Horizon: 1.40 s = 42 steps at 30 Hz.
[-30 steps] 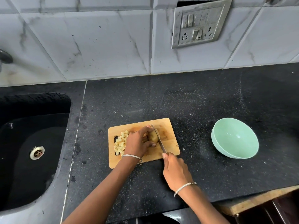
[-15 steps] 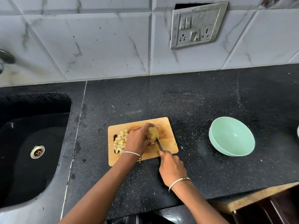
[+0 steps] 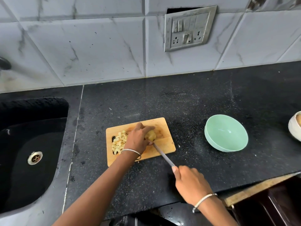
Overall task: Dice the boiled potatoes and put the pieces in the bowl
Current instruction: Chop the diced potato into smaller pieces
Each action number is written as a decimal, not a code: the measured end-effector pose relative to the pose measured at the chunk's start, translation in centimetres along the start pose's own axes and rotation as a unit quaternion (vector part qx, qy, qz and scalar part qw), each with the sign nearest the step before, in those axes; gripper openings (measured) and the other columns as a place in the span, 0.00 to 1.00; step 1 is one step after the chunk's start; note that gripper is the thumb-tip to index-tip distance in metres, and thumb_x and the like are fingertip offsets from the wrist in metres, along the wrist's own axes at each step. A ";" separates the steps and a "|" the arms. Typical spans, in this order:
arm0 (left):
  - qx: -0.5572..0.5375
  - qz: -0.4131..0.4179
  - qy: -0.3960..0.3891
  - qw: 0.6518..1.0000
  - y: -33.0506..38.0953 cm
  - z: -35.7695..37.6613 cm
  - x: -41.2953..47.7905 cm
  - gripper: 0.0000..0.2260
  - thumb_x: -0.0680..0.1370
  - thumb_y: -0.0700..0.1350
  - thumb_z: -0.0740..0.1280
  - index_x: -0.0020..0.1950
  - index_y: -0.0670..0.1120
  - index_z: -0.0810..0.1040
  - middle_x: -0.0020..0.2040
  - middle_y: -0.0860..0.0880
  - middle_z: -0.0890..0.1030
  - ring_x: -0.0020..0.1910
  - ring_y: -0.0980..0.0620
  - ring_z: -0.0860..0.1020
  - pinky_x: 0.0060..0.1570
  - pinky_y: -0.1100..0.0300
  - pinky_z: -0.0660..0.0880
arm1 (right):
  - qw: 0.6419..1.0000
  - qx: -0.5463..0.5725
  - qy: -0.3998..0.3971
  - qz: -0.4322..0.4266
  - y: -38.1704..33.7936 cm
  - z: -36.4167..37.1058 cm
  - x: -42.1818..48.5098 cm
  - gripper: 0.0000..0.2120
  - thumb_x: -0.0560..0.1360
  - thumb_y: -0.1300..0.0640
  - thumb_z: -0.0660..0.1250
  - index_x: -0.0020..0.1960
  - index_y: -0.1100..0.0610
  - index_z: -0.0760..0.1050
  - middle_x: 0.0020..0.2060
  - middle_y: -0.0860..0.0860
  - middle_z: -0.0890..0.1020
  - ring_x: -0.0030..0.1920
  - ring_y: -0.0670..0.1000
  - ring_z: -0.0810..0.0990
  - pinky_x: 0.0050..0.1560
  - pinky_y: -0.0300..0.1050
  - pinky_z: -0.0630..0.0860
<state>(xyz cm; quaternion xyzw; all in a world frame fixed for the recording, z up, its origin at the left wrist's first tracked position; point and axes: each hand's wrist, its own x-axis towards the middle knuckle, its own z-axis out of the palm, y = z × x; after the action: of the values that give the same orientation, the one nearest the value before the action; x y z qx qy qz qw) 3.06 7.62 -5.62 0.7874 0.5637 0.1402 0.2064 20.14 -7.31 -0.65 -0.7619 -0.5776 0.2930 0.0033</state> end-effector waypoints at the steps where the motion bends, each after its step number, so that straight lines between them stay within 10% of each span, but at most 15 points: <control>1: -0.013 -0.003 0.005 1.000 0.0 -0.1 -0.1 0.29 0.69 0.45 0.77 0.68 0.53 0.72 0.58 0.49 0.73 0.48 0.50 0.77 0.51 0.55 0.75 | 1.000 -0.004 0.003 0.000 0.1 -0.7 0.0 0.21 0.83 0.42 0.46 0.49 0.52 0.72 0.48 0.55 0.79 0.51 0.62 0.78 0.48 0.53 0.73; 42: -0.142 -0.069 0.063 0.985 -1.8 1.5 -0.1 0.22 0.64 0.44 0.80 0.54 0.50 0.77 0.46 0.52 0.84 0.49 0.49 0.82 0.55 0.49 0.77 | 0.998 0.013 0.049 -0.026 -3.2 4.1 4.0 0.21 0.84 0.44 0.47 0.54 0.56 0.71 0.49 0.57 0.81 0.52 0.62 0.81 0.40 0.51 0.70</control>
<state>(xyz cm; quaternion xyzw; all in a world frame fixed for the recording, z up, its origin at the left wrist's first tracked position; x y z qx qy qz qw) 2.23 7.79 -7.75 0.6991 0.6024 0.2538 0.2897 16.15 -4.09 -4.76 -0.7600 -0.5924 0.2629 0.0489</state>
